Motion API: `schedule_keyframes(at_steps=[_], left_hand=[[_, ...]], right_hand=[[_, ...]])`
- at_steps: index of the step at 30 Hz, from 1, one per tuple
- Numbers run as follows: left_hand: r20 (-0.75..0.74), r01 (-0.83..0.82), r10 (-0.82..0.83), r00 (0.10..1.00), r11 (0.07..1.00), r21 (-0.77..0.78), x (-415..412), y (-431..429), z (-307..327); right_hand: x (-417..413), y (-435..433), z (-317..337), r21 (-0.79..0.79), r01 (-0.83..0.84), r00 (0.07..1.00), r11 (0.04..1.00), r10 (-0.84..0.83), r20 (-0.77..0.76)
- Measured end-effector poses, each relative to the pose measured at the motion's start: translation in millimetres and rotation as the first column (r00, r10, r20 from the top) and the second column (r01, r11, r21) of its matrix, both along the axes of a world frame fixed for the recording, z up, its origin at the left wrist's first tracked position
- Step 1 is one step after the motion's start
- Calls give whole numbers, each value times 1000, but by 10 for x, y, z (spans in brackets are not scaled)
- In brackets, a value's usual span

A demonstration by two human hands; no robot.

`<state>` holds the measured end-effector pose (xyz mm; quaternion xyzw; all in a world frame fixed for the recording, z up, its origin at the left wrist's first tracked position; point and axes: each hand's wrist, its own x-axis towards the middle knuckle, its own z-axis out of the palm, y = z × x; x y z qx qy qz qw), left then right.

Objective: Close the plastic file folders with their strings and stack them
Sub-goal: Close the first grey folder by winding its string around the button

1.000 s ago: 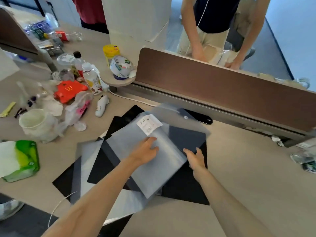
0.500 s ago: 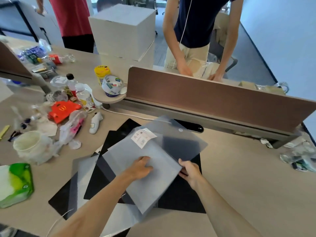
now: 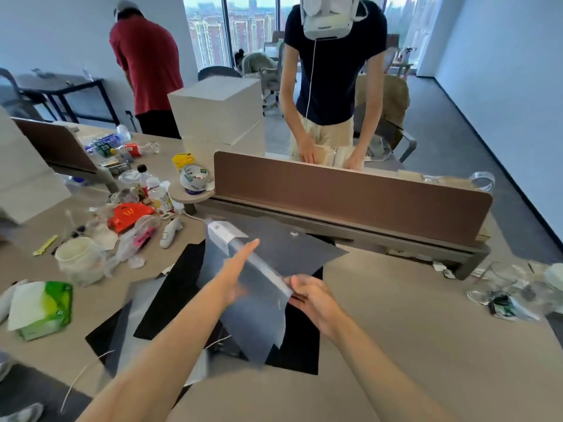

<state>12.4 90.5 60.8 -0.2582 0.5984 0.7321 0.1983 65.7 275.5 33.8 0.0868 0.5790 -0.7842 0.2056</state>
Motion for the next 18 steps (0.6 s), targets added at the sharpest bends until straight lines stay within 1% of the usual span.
schedule_keyframes(at_steps=[2, 4, 6, 8, 10, 13, 14, 16, 18], left_hand=[[-37, -157, 159, 987, 987, 43, 25, 120, 155], [-159, -321, 327, 931, 945, 65, 64, 257, 271], [-258, -389, 399, 880, 917, 92, 105, 382, 341], [-325, -396, 413, 851, 910, 120, 124, 462, 384], [-357, -387, 419, 835, 908, 160, 133, 494, 418], [-358, -309, 378, 854, 921, 237, 144, 464, 438], [-350, -281, 362, 864, 923, 262, 150, 438, 416], [-328, -237, 328, 886, 928, 288, 149, 378, 324], [-316, -213, 301, 900, 935, 284, 163, 351, 202]], right_hand=[[65, 75, 101, 19, -50, 998, 999, 51, -37], [120, 188, 187, 51, -63, 996, 997, 67, -67], [131, 328, 222, 69, -7, 998, 998, 12, -69], [119, 490, 198, 90, 96, 995, 991, -93, -43], [104, 683, 154, 85, 212, 977, 974, -213, 3], [75, 974, 164, 126, 358, 931, 925, -364, 25], [60, 1046, 180, 126, 371, 925, 920, -379, 39], [41, 1116, 197, 115, 321, 939, 940, -332, 93], [59, 1135, 193, 121, 273, 950, 954, -288, 121]])
